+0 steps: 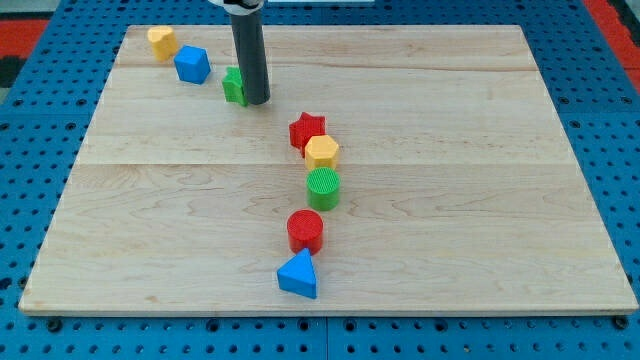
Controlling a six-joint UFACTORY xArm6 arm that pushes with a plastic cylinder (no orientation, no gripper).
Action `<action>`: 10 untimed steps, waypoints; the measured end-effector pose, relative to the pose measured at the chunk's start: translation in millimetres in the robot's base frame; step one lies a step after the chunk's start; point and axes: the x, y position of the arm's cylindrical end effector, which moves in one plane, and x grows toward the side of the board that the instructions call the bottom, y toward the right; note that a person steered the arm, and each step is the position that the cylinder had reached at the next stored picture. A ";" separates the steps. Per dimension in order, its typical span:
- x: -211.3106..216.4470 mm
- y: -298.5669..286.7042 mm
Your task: Push the red star to the bottom right of the green star to form a diagonal line
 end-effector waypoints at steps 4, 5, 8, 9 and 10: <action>104.9 141.0; 105.4 105.1; 78.1 89.7; 63.4 72.8; 89.8 79.7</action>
